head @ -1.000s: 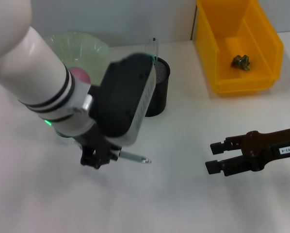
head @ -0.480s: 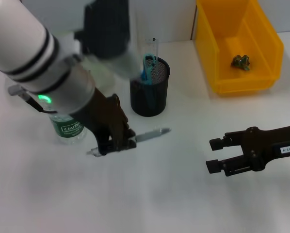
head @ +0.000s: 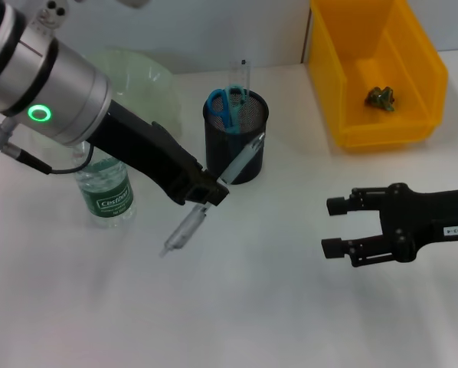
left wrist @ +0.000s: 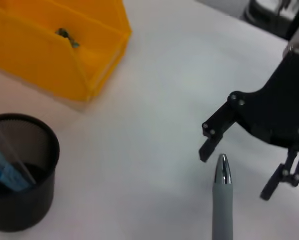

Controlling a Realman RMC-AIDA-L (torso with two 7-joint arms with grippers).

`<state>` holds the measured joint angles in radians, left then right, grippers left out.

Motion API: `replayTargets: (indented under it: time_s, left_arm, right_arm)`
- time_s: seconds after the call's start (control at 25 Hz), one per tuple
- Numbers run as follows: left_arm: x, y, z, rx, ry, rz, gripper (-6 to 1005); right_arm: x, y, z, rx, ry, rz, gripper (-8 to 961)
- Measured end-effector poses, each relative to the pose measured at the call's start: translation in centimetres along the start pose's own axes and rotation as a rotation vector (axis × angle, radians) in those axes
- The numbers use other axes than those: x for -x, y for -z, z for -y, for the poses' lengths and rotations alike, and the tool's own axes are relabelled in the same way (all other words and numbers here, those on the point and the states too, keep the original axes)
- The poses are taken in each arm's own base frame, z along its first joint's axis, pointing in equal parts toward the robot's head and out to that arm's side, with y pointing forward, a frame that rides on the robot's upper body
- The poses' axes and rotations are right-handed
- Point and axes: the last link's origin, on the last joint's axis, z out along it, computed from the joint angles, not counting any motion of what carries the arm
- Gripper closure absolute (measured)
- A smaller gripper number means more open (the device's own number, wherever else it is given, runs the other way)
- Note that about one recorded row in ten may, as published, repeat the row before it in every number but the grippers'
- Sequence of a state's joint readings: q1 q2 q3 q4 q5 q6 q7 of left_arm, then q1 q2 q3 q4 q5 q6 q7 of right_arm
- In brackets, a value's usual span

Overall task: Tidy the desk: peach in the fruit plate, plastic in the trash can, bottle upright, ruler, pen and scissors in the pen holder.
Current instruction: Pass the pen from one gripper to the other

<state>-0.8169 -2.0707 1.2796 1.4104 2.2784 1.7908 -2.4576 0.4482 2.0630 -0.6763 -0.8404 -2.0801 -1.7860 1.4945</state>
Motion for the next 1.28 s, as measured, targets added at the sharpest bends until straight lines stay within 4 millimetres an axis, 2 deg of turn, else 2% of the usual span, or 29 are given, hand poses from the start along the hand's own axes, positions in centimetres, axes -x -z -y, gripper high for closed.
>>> replayTargets:
  time_s: [0.08,0.12,0.6,1.0,1.16,1.28]
  left_arm:
    - [0.1,0.2,0.1,0.007,0.042,-0.014,848]
    - [0.2,0.3,-0.1,0.030,0.123,-0.037,847]
    - [0.3,0.6,-0.2,0.149,0.373,-0.153,844]
    - [0.6,-0.1,1.2,0.208,0.566,-0.273,841]
    - [1.0,-0.1,1.6,0.222,0.647,-0.319,840]
    - [1.0,-0.1,1.6,0.222,0.647,-0.319,839]
  right_arm:
    - [0.0,0.1,-0.1,-0.017,0.048,0.018,146]
    - [0.0,0.2,-0.2,-0.026,0.075,0.029,146]
    - [0.1,1.8,-0.4,-0.162,0.355,0.215,146]
    - [0.3,1.4,0.2,-0.336,0.676,0.360,146]
    - [0.1,1.0,0.4,-0.397,0.824,0.362,146]
    - [-0.4,0.4,0.5,-0.438,0.934,0.338,146]
